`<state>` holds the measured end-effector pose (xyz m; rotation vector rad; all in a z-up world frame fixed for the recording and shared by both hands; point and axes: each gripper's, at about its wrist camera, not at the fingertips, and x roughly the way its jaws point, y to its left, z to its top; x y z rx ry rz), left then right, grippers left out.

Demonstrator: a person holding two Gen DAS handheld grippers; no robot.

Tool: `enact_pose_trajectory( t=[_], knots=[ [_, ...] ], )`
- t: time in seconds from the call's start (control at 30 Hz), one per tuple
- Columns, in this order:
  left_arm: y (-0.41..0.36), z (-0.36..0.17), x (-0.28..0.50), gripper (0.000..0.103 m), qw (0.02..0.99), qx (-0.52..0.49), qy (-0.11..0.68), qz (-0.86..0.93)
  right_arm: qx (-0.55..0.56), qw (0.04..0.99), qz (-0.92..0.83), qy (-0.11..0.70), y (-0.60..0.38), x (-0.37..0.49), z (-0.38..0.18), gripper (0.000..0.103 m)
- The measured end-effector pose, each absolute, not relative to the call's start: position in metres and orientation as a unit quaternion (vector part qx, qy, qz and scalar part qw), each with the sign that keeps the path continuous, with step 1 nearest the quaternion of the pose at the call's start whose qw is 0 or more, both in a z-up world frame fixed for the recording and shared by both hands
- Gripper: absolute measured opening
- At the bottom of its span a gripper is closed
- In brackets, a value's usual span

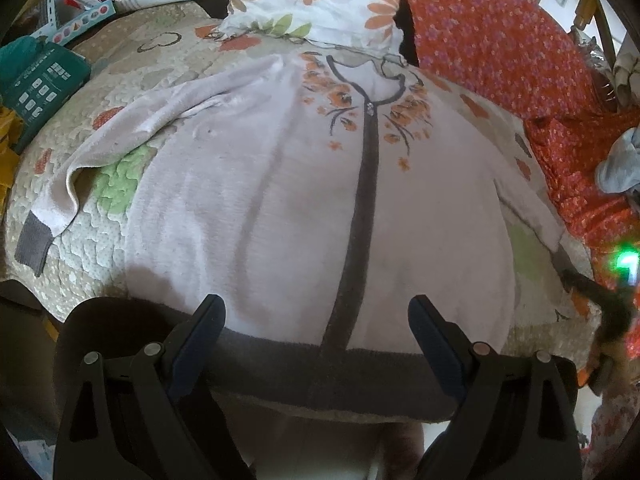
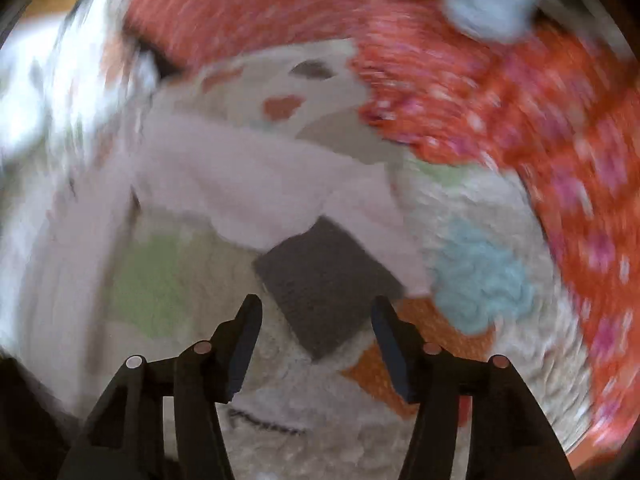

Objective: Fold small clothes
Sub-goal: 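Grasp the grey sleeve cuff with the right gripper and lift it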

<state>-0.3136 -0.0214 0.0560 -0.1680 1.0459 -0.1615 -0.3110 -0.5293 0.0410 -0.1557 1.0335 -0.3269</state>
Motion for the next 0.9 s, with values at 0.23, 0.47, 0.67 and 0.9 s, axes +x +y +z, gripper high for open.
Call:
enact_pose_trajectory(
  t=[0.23, 0.47, 0.67, 0.9],
  knots=[
    [-0.017, 0.059, -0.315, 0.092, 0.862, -0.082, 0.496, -0.057, 0.040, 0.878, -0.203, 0.432, -0.584, -0.315, 0.082, 0.007],
    [-0.028, 0.056, -0.313, 0.092, 0.859, -0.074, 0.503, -0.066, 0.237, 0.829, -0.378, 0.337, -0.724, -0.363, 0.115, 0.012],
    [-0.027, 0.046, -0.306, 0.092, 0.850, -0.086, 0.516, -0.064, 0.288, 0.835, -0.329, 0.335, -0.726, -0.393, 0.106, 0.049],
    [-0.025, 0.046, -0.307, 0.092, 0.849, -0.095, 0.515, -0.070, 0.342, 0.825, -0.281, 0.351, -0.707, -0.373, 0.064, 0.051]
  ],
)
